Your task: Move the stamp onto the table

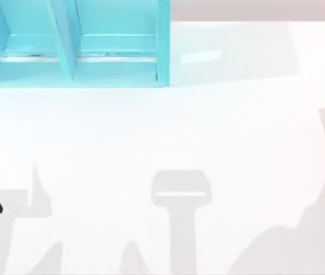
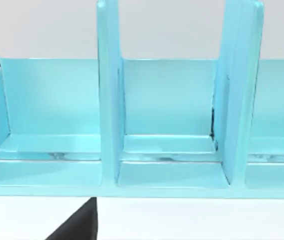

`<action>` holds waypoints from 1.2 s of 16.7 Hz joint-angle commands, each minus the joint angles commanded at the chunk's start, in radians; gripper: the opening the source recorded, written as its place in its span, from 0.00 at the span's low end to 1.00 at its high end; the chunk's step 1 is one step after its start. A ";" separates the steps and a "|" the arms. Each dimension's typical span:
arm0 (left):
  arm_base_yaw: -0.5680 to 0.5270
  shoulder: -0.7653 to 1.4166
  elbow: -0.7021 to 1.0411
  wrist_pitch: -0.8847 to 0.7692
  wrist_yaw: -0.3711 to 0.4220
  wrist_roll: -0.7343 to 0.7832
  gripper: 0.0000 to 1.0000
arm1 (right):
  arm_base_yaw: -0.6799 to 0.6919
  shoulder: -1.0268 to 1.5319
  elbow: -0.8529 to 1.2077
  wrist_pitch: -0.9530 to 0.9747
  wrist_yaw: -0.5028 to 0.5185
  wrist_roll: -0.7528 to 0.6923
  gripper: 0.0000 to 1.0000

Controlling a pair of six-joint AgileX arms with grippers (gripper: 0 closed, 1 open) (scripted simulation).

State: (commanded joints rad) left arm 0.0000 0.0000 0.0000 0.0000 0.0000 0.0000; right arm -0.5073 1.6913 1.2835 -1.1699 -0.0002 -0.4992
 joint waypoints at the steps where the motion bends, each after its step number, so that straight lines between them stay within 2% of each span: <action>1: 0.000 0.000 0.000 0.000 0.000 0.000 1.00 | 0.000 0.011 -0.029 0.043 0.000 0.000 1.00; 6: 0.000 0.000 0.000 0.000 0.000 0.000 1.00 | 0.001 0.073 -0.190 0.281 0.000 0.001 1.00; 12: 0.000 0.000 0.000 0.000 0.000 0.000 1.00 | 0.000 0.089 -0.224 0.321 0.000 0.001 1.00; 20: 0.000 0.000 0.000 0.000 0.000 0.000 1.00 | 0.000 0.089 -0.224 0.321 0.000 0.001 0.40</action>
State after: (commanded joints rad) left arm 0.0000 0.0000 0.0000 0.0000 0.0000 0.0000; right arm -0.5072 1.7802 1.0594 -0.8490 0.0001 -0.4980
